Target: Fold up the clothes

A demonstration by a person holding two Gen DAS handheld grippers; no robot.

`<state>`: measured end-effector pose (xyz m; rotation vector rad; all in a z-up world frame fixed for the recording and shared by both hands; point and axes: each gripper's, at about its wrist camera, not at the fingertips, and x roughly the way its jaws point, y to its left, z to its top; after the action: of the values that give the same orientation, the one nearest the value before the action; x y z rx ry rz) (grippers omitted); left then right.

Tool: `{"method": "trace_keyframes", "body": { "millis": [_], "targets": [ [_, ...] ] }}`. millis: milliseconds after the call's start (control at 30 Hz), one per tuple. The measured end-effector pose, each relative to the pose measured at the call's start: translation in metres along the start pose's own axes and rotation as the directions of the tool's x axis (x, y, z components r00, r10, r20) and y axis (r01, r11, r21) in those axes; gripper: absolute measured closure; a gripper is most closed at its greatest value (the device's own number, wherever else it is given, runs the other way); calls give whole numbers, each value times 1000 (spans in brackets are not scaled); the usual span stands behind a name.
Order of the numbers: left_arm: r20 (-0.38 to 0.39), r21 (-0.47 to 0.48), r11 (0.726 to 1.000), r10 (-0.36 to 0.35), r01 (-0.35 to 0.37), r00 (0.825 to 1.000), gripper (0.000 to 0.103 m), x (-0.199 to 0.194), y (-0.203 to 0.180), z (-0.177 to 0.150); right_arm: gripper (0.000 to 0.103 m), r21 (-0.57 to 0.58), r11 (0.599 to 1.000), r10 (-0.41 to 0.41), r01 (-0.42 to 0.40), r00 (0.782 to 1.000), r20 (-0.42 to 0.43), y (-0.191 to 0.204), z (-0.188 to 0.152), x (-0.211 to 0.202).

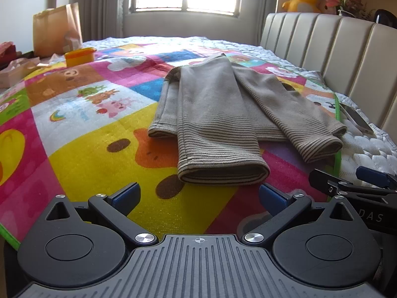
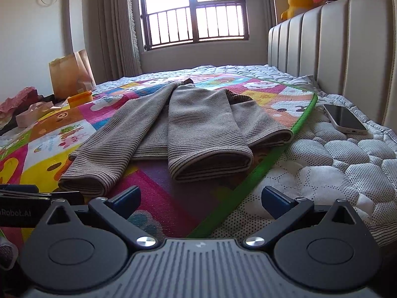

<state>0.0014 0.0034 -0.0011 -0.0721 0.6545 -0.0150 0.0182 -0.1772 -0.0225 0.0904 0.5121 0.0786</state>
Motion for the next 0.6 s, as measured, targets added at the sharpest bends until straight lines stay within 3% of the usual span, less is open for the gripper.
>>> {"method": "trace_keyframes", "body": {
  "millis": [600],
  "targets": [
    [-6, -1, 1000, 4, -4, 1000, 0, 0, 0, -3, 0, 12, 1000, 1, -1, 1000, -9, -2, -3, 0]
  ]
}}
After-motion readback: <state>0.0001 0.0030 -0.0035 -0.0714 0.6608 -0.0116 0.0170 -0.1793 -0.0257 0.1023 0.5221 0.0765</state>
